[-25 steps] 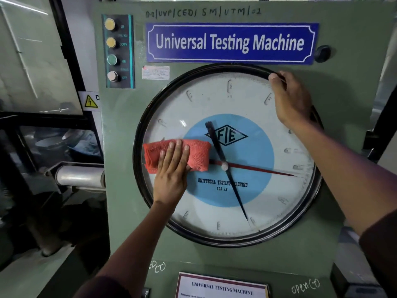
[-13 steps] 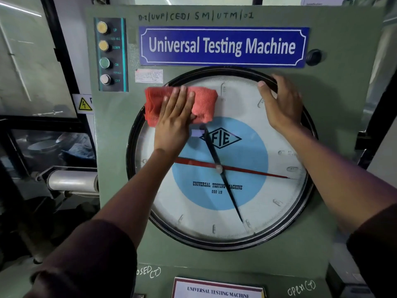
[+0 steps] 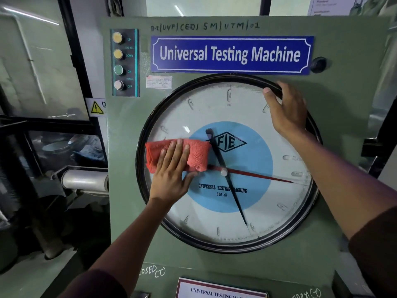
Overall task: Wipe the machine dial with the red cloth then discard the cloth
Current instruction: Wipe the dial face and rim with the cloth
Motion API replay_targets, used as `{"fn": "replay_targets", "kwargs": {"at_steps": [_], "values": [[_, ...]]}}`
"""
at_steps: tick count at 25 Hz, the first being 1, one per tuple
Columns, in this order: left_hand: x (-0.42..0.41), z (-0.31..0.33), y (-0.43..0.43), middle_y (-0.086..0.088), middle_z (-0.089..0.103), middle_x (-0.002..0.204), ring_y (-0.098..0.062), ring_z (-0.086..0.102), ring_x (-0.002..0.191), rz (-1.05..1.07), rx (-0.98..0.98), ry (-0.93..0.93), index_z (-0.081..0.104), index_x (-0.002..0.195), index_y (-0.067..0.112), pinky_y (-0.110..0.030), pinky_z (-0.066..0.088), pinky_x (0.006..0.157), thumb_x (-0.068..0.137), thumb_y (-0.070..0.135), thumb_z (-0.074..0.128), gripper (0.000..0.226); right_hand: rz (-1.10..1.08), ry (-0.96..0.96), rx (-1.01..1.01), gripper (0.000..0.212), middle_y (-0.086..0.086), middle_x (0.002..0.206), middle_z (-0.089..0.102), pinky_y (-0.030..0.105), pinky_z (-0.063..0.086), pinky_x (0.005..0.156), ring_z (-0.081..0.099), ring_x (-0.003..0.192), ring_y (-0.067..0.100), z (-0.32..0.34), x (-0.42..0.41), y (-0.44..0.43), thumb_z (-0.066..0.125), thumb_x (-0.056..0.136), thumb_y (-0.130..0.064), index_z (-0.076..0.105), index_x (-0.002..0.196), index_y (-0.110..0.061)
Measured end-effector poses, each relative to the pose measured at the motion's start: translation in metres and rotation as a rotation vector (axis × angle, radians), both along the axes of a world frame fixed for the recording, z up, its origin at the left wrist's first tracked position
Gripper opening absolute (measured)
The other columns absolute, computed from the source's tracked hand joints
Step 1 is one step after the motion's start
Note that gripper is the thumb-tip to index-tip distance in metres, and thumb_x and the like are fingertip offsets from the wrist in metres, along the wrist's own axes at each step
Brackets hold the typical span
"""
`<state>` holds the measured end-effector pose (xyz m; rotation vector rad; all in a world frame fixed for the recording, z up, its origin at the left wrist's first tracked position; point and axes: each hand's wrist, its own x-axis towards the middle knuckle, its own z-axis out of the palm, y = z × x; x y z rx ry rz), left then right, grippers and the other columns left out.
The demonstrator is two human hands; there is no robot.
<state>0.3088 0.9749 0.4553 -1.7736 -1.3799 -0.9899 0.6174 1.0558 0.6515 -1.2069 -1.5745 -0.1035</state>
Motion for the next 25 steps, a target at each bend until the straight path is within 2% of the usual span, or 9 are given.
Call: {"fn": "replay_targets", "kwargs": {"at_steps": [4,8,11,13,17,19,21,23,25], "values": [[-0.010,0.011,-0.001,-0.011,0.031,0.167,-0.029,0.027,0.157,0.037,0.007,0.066,0.039,0.158,0.011,-0.051,0.026,0.126,0.100,0.042,0.062,0.070,0.029,-0.012,-0.035,0.072,0.008,0.150,0.055,0.045,0.028,0.119,0.045,0.140,0.032,0.002,0.002,-0.003,0.042,0.093,-0.065,0.051,0.148,-0.019],[-0.023,0.040,0.006,-0.010,0.035,0.166,-0.028,0.033,0.154,0.023,0.048,0.153,0.042,0.157,0.011,-0.047,0.033,0.120,0.106,0.040,0.046,0.059,0.056,-0.047,-0.072,0.071,0.007,0.157,0.049,0.048,0.028,0.122,0.041,0.145,0.032,0.003,0.010,-0.005,0.046,0.096,-0.064,0.046,0.152,-0.021],[-0.032,0.066,0.010,-0.011,0.042,0.162,-0.031,0.049,0.144,0.037,0.061,0.236,0.045,0.155,0.010,-0.044,0.044,0.091,0.102,0.022,0.055,0.056,0.088,-0.076,-0.117,0.071,0.007,0.160,0.046,0.052,0.030,0.122,0.040,0.147,0.032,0.006,0.015,-0.005,0.047,0.098,-0.065,0.042,0.155,-0.023],[-0.038,0.078,0.008,-0.013,0.045,0.160,-0.034,0.059,0.133,0.023,0.037,0.292,0.046,0.154,0.007,-0.042,0.047,0.080,0.093,0.005,0.058,0.062,0.094,-0.098,-0.158,0.073,0.006,0.162,0.042,0.054,0.030,0.123,0.038,0.149,0.031,0.009,0.018,-0.006,0.046,0.099,-0.067,0.038,0.157,-0.024],[-0.040,0.099,-0.008,-0.020,0.044,0.159,-0.038,0.064,0.119,0.027,-0.060,0.325,0.043,0.154,0.002,-0.044,0.055,0.080,0.076,-0.013,0.065,0.083,0.049,-0.141,-0.224,0.084,0.008,0.172,0.024,0.054,0.020,0.127,0.021,0.159,0.030,0.011,0.013,-0.013,0.041,0.098,-0.073,0.025,0.164,-0.023],[-0.036,0.108,-0.020,-0.023,0.046,0.157,-0.038,0.066,0.116,0.063,-0.114,0.346,0.047,0.151,-0.001,-0.044,0.057,0.080,0.065,-0.017,0.070,0.090,0.014,-0.154,-0.168,0.088,0.010,0.174,0.014,0.049,0.012,0.130,0.011,0.161,0.028,0.006,0.003,-0.021,0.042,0.099,-0.071,0.018,0.166,-0.018],[-0.038,0.118,-0.032,-0.026,0.049,0.153,-0.038,0.068,0.116,0.107,-0.123,0.370,0.054,0.145,-0.005,-0.043,0.059,0.082,0.060,-0.015,0.074,0.088,0.015,-0.200,-0.060,0.091,0.009,0.175,0.010,0.040,0.004,0.129,0.006,0.162,0.024,-0.002,-0.011,-0.030,0.043,0.100,-0.069,0.014,0.166,-0.014],[-0.046,0.129,-0.044,-0.030,0.049,0.151,-0.042,0.064,0.123,0.141,-0.092,0.400,0.057,0.141,-0.008,-0.048,0.059,0.092,0.067,-0.012,0.075,0.076,0.027,-0.307,0.033,0.094,0.006,0.175,0.006,0.033,-0.002,0.127,0.003,0.162,0.019,-0.007,-0.029,-0.038,0.039,0.099,-0.072,0.009,0.167,-0.013],[-0.059,0.140,-0.060,-0.030,0.046,0.153,-0.045,0.055,0.135,0.170,-0.050,0.406,0.054,0.143,-0.008,-0.053,0.053,0.103,0.082,-0.004,0.063,0.061,0.056,-0.391,0.083,0.097,0.006,0.176,0.003,0.031,-0.004,0.128,0.000,0.162,0.017,-0.007,-0.053,-0.046,0.032,0.097,-0.074,0.006,0.167,-0.013]]}}
